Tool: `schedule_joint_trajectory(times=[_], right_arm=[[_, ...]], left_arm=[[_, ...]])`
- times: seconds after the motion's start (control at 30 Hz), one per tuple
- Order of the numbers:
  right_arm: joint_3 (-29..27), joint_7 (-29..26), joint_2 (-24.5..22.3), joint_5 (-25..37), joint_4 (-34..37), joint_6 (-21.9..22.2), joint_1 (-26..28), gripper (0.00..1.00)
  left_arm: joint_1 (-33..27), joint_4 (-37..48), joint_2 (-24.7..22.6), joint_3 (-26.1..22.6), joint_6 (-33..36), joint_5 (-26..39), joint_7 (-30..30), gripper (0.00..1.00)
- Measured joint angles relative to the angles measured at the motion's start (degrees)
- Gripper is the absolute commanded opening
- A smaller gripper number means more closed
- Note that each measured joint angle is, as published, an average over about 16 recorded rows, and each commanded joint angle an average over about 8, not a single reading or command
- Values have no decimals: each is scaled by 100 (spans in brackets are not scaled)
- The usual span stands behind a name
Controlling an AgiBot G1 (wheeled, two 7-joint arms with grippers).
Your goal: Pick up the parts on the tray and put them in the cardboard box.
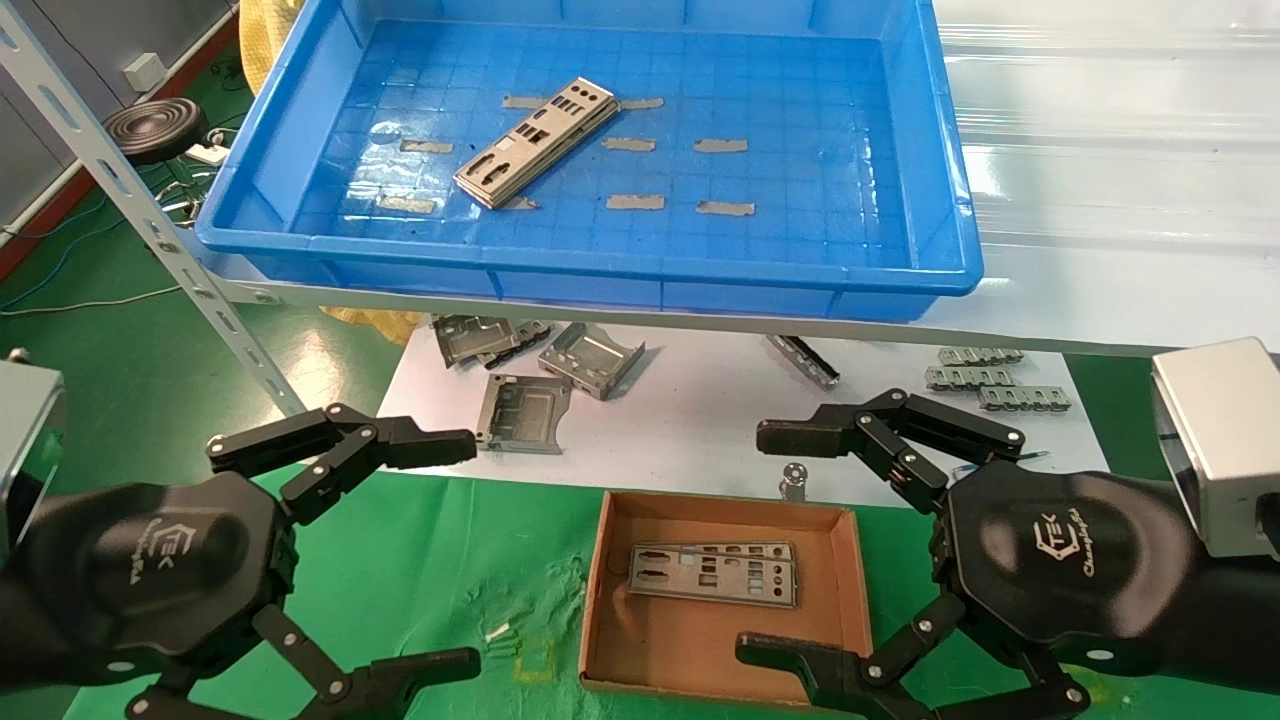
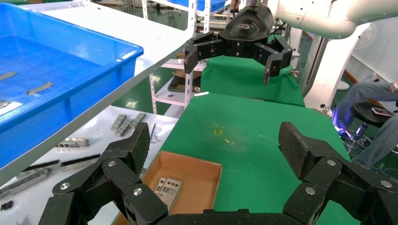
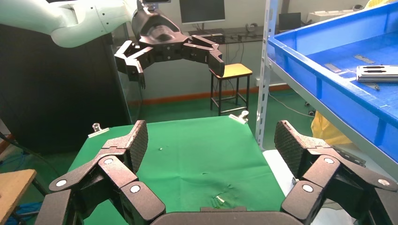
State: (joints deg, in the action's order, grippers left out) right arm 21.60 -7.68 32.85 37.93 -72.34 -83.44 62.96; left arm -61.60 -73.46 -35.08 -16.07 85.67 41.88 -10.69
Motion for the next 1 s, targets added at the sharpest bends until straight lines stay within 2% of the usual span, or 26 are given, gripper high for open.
schedule_joint_trajectory(times=[1.0], right_arm=[[0, 0, 0, 0, 0, 0, 0, 0]], left_arm=[[0, 0, 0, 0, 0, 0, 0, 100]])
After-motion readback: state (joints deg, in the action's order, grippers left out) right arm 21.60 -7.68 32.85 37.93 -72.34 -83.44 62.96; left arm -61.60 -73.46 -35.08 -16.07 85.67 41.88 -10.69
